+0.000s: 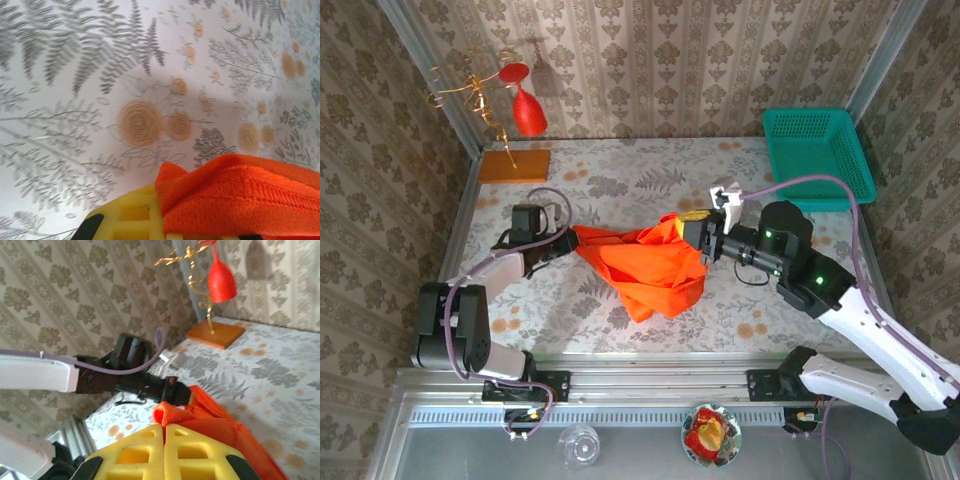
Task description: Fold the inside-out t-shirt
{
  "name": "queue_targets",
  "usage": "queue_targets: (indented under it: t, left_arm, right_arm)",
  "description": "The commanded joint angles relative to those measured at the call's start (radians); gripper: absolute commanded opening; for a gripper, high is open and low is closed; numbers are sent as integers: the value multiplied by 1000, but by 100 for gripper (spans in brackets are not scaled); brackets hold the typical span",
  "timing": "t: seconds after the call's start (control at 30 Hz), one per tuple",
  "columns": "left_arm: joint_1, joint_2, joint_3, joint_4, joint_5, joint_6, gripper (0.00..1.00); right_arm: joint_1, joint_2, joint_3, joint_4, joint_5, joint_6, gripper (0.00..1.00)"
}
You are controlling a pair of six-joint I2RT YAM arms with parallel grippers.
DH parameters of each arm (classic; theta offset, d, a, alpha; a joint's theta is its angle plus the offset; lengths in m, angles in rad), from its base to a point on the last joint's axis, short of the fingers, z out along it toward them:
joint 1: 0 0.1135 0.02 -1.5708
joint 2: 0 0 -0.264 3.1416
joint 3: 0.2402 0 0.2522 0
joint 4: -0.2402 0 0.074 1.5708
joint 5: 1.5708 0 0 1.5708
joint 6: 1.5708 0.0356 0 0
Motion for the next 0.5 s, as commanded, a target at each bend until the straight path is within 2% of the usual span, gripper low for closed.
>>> queue_targets:
  t: [0.0, 0.13, 0.3, 0.4, 0.47]
  left_arm:
    - [104, -93, -90, 104, 59, -111, 0]
    - [236, -219, -139, 66, 56, -135, 0]
    - [378, -391, -156, -28, 27, -133, 0]
    - [398, -418, -150, -64, 36, -113, 0]
    - [375, -395, -146, -63, 83, -105, 0]
  right_arm:
    - [3, -74, -17, -13, 202, -47, 0]
    - [-4, -148, -63, -85, 394, -50, 0]
    - [-29, -215, -160, -189, 615, 37, 0]
    - [-48, -232, -250, -246, 713, 144, 0]
    - [-68, -215, -317, -262, 680, 213, 0]
